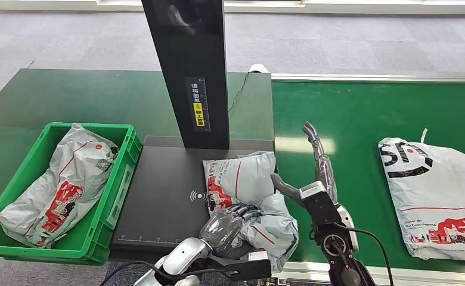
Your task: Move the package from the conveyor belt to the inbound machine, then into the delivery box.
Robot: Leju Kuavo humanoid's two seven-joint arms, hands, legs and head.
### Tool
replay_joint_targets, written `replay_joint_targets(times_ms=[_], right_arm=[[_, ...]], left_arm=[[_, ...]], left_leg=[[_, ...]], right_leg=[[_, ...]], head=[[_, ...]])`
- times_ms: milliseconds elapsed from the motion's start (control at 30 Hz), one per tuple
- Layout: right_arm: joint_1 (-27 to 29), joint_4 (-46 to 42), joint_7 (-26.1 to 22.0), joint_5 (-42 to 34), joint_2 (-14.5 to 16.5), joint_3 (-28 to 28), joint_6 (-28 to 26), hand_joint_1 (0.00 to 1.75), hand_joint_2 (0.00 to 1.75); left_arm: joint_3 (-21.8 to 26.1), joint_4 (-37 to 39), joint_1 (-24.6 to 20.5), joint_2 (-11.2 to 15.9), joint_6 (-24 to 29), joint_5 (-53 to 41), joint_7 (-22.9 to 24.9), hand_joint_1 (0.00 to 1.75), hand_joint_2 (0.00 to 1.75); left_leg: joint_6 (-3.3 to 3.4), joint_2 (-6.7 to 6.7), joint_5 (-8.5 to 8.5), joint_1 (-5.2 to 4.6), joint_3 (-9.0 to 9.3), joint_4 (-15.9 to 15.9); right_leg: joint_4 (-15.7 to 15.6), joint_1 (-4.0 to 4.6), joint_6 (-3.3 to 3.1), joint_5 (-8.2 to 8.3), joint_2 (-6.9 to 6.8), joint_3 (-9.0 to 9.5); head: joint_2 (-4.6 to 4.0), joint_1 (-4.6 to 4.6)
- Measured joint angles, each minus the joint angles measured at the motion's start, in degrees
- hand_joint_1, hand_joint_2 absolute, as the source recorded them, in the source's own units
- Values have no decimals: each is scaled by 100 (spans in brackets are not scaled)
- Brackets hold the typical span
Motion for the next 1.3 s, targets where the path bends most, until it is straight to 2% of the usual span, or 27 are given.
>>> replay_joint_targets(times_ms=[233, 467, 700, 767, 833, 967, 1033, 1167, 1300], right_arm=[[9, 5, 2, 39, 19, -2, 16, 0, 175], [179, -119, 2, 87, 22, -58, 28, 0, 175], [248, -198, 2, 94, 16, -90, 28, 0, 175], [252, -204, 1, 86, 14, -92, 28, 0, 175], [262, -204, -6, 57, 3, -92, 26, 0, 175], [327, -218, -81, -33, -38, -99, -29, 0, 175], [375, -254, -107, -50, -44, -111, -56, 0, 175], [423, -318, -121, -52, -44, -126, -66, 0, 175], [441, -345, -121, -52, -41, -137, -66, 0, 175]], left_arm=[[226, -79, 25, -48, 176, -89, -72, 175, 175], [861, -491, 391, -12, 1172, 51, -72, 175, 175], [1194, -717, 545, 35, 1284, 80, -79, 175, 175], [1255, -770, 598, 39, 1603, 142, -123, 175, 175], [1383, -881, 682, 52, 2194, 248, -205, 175, 175], [1861, -1302, 929, 130, 3347, 218, -544, 175, 175], [2157, -1573, 1076, 154, 3636, -33, -758, 175, 175], [2601, -1969, 1275, 160, 3688, -249, -904, 175, 175], [2778, -2152, 1358, 159, 3688, -257, -920, 175, 175]], left_leg=[[1, 1, 3, 0, 20, 0], [1, 8, 4, 1, 10, 1], [1, 8, 3, 0, -5, 1], [1, 12, 3, 0, -8, 1], [1, 15, 3, 0, -10, 2], [1, 15, 3, 2, -15, 1], [1, 14, 3, 2, -20, 1], [0, 14, 3, 1, -28, 1], [1, 13, 3, -1, -30, 2]], right_leg=[[0, 0, 3, 3, 0, 16], [0, 1, 3, 3, 3, -9], [1, 1, 3, 3, 3, -20], [1, 1, 3, 3, 4, -24], [1, 1, 3, 3, 6, -27], [1, 3, 3, 3, 6, -35], [1, 4, 3, 2, 6, -42], [1, 4, 3, 2, 6, -47], [1, 1, 3, 2, 6, -47]], head=[[0, 0], [0, -2], [0, 0], [0, 0], [0, 0], [0, -2], [0, -2], [0, -1], [0, 0]])
